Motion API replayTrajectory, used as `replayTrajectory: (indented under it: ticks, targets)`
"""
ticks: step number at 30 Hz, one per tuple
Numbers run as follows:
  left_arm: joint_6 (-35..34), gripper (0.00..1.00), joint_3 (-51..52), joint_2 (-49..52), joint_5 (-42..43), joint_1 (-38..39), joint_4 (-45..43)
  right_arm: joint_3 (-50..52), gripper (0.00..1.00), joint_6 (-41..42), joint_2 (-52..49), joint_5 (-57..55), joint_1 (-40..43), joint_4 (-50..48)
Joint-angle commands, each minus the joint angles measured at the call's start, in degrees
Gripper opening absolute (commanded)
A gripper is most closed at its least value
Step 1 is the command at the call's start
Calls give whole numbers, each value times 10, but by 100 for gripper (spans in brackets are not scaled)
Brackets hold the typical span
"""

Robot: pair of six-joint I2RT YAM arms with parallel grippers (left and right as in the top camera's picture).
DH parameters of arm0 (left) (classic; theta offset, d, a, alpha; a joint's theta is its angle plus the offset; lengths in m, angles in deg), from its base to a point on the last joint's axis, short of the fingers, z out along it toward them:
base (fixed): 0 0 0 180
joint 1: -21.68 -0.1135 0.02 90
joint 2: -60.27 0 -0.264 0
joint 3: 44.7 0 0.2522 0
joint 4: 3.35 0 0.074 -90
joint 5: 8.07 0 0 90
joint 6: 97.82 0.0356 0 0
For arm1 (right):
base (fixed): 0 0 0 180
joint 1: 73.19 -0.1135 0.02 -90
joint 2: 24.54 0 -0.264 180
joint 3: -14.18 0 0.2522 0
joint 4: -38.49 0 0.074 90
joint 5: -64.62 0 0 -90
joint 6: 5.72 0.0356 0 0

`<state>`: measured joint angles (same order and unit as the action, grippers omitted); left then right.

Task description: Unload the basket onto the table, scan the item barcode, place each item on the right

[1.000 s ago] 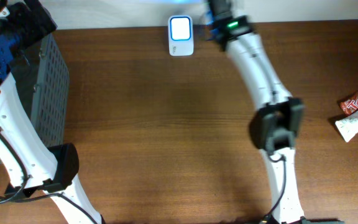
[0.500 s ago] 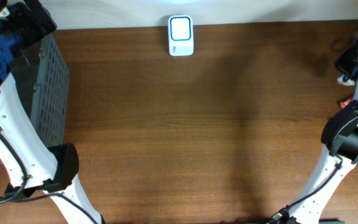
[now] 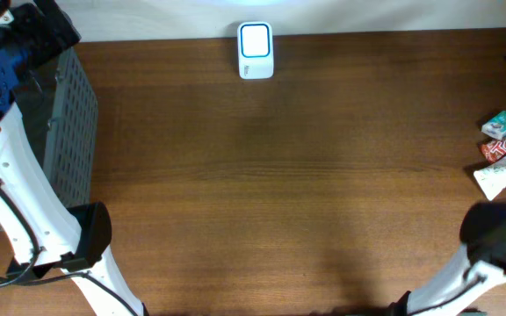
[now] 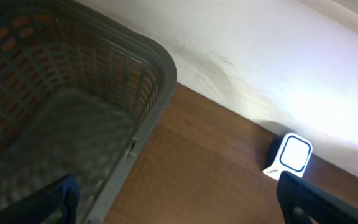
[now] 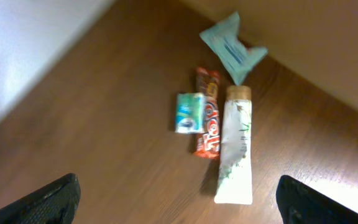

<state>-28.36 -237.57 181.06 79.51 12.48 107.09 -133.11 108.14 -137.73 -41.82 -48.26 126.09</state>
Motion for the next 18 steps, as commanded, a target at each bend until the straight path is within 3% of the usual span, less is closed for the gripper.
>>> replayTrajectory:
  ticks: [1,9,14,18]
  targets:
    - [9,99,-2,-8,-4,-4,0,-5,99,-9,104,4,-57,59]
    - [9,99,-2,-8,-4,-3,0,-5,99,-10,236,-23,-254,227]
    - [9,99,-2,-8,-4,-4,0,41,99,-9,328,56,-396,235]
    - [9,99,-2,-8,-4,-4,0,115,99,-9,368,70,-422,235]
